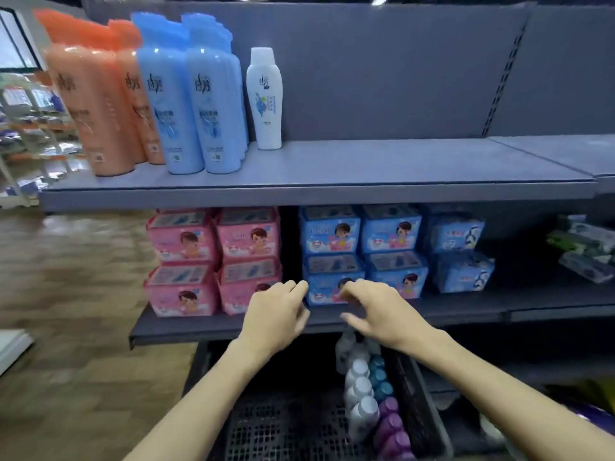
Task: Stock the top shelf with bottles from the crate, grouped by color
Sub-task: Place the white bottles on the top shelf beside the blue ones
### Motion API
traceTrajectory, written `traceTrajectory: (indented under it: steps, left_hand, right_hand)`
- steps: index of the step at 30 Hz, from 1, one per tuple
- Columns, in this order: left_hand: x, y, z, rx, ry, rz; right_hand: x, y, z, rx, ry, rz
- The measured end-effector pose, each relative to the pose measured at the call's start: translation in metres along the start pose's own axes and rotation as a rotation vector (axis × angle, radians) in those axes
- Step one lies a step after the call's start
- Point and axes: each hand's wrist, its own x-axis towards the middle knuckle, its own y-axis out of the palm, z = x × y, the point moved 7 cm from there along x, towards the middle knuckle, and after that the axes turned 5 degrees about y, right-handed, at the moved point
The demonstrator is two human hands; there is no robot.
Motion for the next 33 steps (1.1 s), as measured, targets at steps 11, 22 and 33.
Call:
traceTrajectory:
  steps: [11, 22, 33]
  left_hand:
    - [-0.08, 0.099, -0.039, -0.187, -0.093, 0.321]
    - [-0.125, 0.165, -0.075, -0.266, -0.177, 0.586]
    - [-0.155, 0.204, -0.091, -0.351, -0.31, 0.691]
  right_hand:
    - [-0.086, 0.158, -0.077, 0.077, 0.464, 0.458]
    - [-0.125, 0.241, -0.117, 0.056, 0.643, 0.611]
    - [-0.129, 0.29, -0.135, -0.043, 0.577, 0.699]
